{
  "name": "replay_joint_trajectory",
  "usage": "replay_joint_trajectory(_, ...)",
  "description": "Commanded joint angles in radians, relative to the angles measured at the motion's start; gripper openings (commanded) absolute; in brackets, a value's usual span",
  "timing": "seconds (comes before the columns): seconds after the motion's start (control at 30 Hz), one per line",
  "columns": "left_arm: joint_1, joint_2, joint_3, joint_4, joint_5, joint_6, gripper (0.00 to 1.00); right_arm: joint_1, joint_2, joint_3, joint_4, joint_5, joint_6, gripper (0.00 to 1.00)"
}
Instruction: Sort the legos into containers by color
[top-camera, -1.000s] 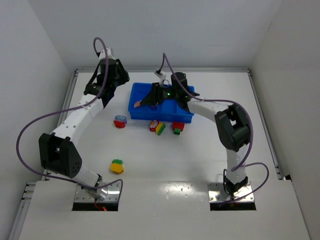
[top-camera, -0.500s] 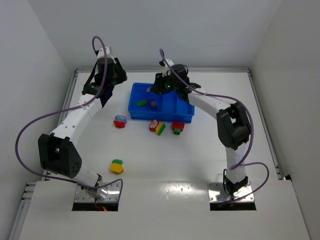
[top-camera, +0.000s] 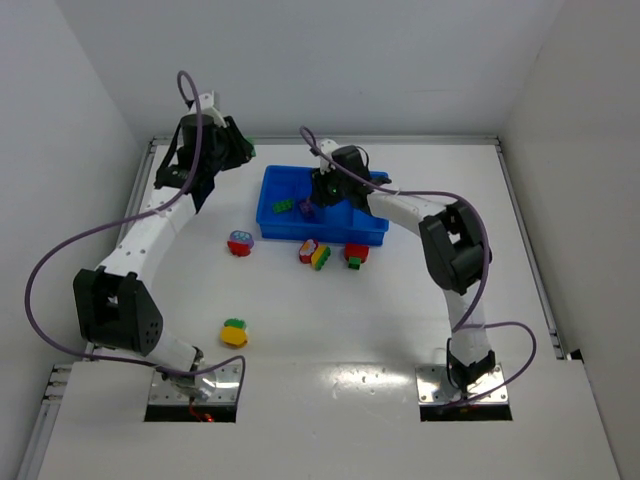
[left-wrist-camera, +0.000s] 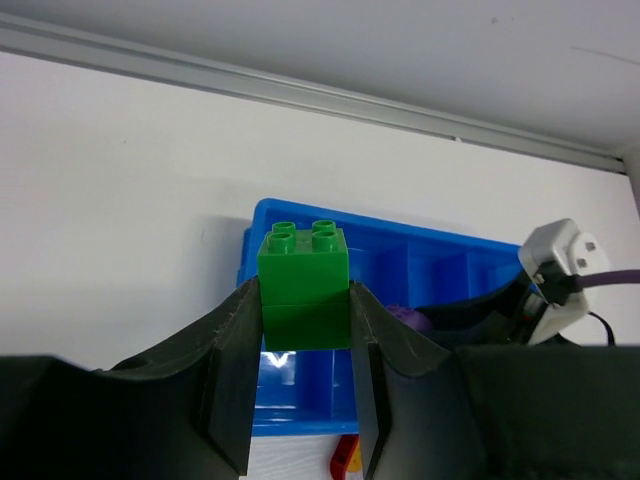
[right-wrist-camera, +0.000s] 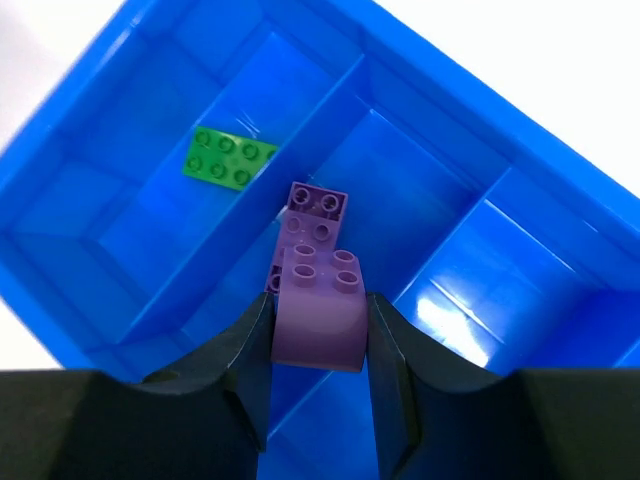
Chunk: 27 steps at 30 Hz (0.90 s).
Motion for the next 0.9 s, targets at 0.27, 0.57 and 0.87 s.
replay_joint_trajectory(0.27, 0.082, -0.043, -0.057, 0.045, 0.286, 0.016, 0.00, 0.015, 0.018, -0.004, 0.048, 0.053, -0.065, 0.62)
replay_joint_trajectory(0.57, 0.228, -0.034, -0.207, 0.347, 0.786, -0.159, 0.00, -0.005, -0.129, -0.052, 0.128, -0.237, -0.007, 0.66)
replay_joint_trajectory(0.87, 0.228, -0.015, -0.250, 0.537, 0.992, -0.257, 0.06, -0.037, -0.193, -0.069, 0.351, -0.706, 0.356, 0.65)
